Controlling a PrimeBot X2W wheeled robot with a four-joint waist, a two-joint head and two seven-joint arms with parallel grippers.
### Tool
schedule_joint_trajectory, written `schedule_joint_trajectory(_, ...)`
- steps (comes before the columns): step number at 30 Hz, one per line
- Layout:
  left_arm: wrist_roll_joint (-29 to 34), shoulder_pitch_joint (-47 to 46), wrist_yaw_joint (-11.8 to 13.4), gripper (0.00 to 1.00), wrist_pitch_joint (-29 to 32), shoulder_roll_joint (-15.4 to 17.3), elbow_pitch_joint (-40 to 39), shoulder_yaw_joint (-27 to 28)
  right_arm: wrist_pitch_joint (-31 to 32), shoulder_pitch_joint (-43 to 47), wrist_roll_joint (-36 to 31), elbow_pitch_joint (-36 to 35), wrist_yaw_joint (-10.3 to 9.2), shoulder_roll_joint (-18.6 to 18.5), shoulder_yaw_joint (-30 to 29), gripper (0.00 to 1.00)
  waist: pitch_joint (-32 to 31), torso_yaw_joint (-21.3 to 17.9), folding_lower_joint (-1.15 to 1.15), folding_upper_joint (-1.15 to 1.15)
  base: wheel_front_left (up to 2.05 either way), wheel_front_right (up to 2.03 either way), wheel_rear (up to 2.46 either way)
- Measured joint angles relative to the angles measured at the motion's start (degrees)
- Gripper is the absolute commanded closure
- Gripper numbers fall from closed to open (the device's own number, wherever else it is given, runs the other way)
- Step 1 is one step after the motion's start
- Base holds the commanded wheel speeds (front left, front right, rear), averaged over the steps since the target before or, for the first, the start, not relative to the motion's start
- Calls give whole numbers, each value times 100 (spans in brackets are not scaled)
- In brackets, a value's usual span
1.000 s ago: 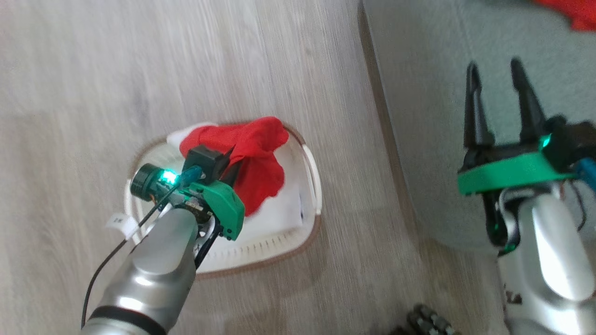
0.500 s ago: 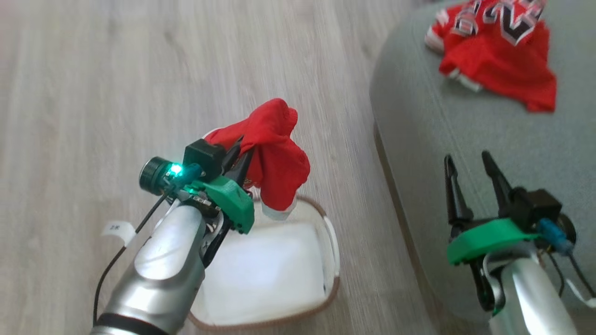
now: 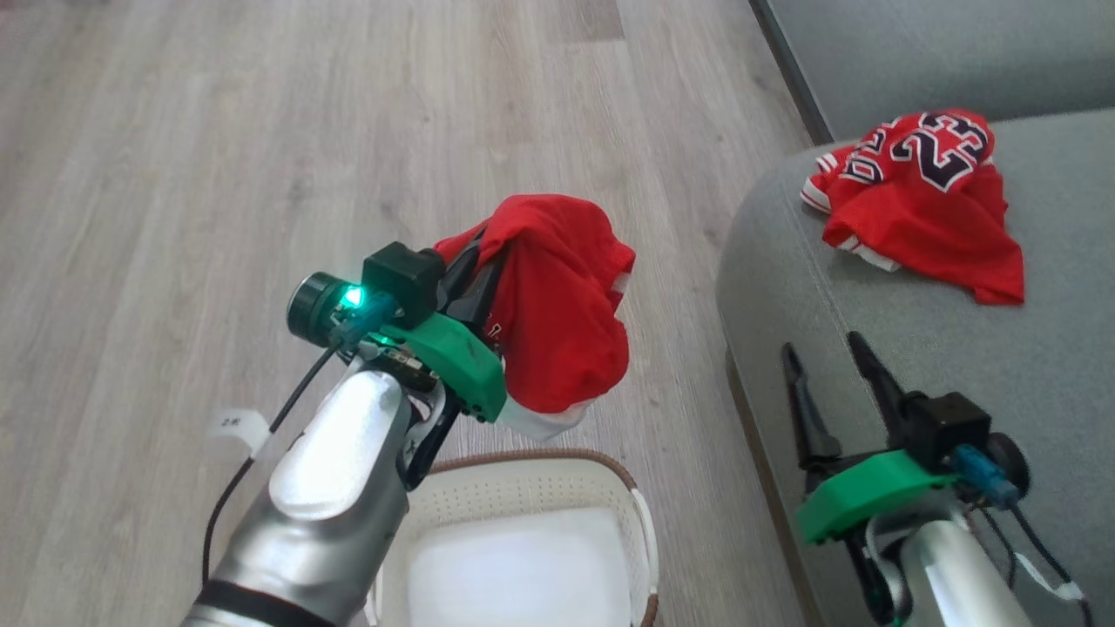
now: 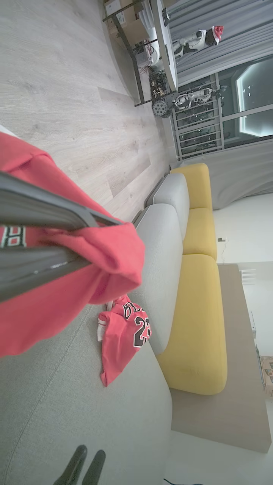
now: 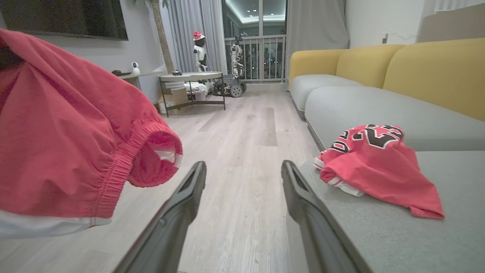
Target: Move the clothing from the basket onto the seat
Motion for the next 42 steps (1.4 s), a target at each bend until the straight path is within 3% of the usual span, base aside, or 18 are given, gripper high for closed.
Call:
schedule_joint_trajectory(10,-152,-51,62,100,73,-18,-108,-172,0,-47,747,121,0,-2,891,0,-244,153,0,0,0,0,0)
schedule_joint_trajectory(18,-242,-86,122,100,88,-24,-107,-313,0,-577,1308,366,0,-13,1897,0,-264,255,0,0,0,0,0)
schedule_joint_trajectory(33,-564,-110,281,100,193,-25,-623,-950,0,-1811,1716,1670,0,-43,2945,0,-147,561,0,0,0,0,0)
schedule_joint_trajectory(34,-588,-110,282,100,198,-25,-631,-981,0,-1862,1740,1714,0,-44,2987,5,-139,579,0,0,0,0,0)
schedule_joint_trajectory(35,-592,-110,291,100,198,-26,-636,-1005,0,-1903,1761,1749,0,-46,3017,58,-133,595,0,0,0,0,0)
schedule_joint_trajectory(37,-623,-110,337,100,199,-25,-641,-1038,0,-1931,1761,1774,0,-52,3055,100,-122,621,0,0,0,0,0)
schedule_joint_trajectory(42,-699,-106,408,100,199,-25,-635,-1079,0,-1937,1818,1789,0,-54,3093,100,-97,634,0,0,0,0,0)
